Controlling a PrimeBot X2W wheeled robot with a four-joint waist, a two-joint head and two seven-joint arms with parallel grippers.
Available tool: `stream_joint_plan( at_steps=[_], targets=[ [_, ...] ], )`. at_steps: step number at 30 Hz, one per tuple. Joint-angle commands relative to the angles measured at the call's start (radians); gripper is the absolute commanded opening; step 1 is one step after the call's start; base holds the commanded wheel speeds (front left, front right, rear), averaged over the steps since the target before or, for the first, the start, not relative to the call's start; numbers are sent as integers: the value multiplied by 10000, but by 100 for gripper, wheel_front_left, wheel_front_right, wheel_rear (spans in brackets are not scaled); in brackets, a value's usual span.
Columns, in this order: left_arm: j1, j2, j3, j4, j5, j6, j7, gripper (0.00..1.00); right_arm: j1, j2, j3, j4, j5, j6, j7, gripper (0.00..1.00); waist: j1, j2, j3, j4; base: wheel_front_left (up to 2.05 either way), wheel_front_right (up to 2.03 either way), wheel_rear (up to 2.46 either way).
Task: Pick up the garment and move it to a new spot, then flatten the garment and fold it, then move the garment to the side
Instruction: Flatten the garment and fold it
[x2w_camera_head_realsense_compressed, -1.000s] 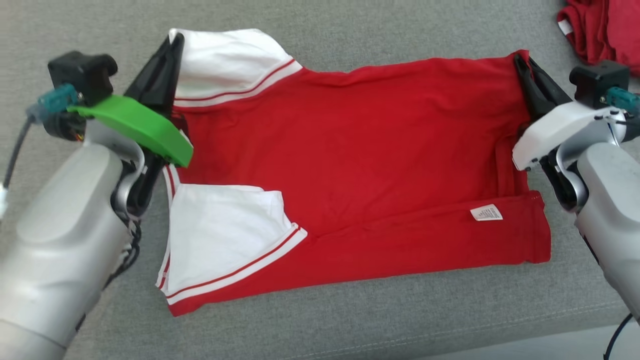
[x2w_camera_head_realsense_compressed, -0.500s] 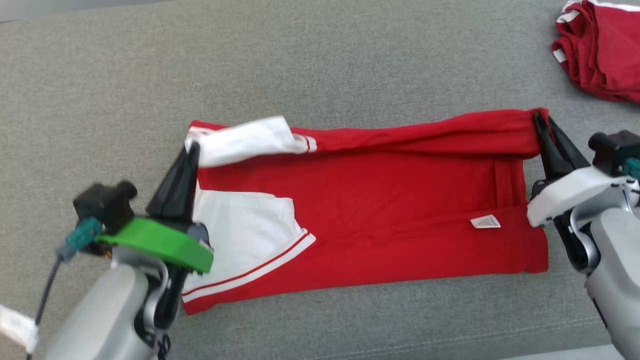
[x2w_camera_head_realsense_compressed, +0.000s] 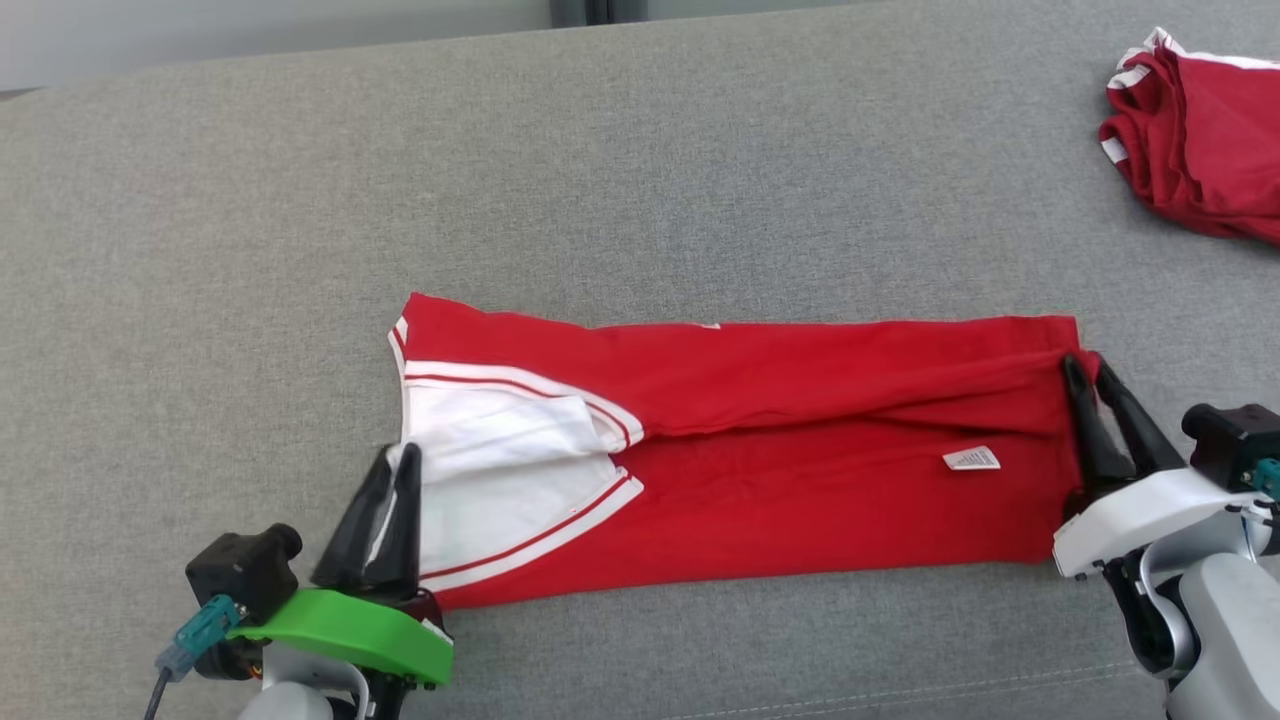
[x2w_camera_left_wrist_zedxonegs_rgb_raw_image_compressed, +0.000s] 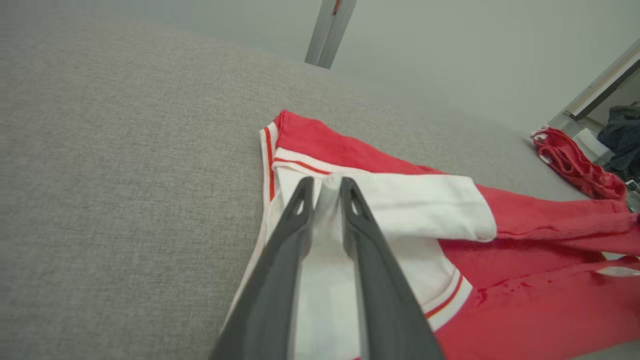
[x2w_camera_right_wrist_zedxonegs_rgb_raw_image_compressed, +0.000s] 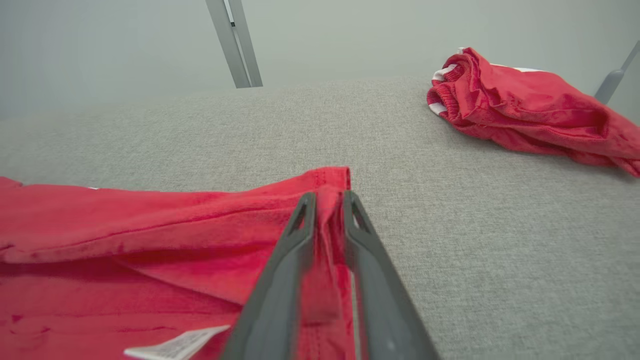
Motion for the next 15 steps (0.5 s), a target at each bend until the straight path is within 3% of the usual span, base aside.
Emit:
stream_joint_plan(
  at_steps=[1, 8, 15],
  targets=[
    [137, -67, 195, 13, 210, -73, -26, 100, 157, 8, -63, -166, 36, -14, -26, 100, 1, -1, -66, 11, 0, 0, 0],
    [70, -577, 1457, -157, 1525, -328, -28, 100, 262, -61, -229, -789, 132, -14, -26, 100, 1, -1, -210, -58, 0, 0, 0],
    [152, -1310, 2806, -371, 3150, -627, -27, 100, -120, 58, -44, 462, 262, -14, 12, 100, 1, -1, -242, 87, 0, 0, 0]
  ],
)
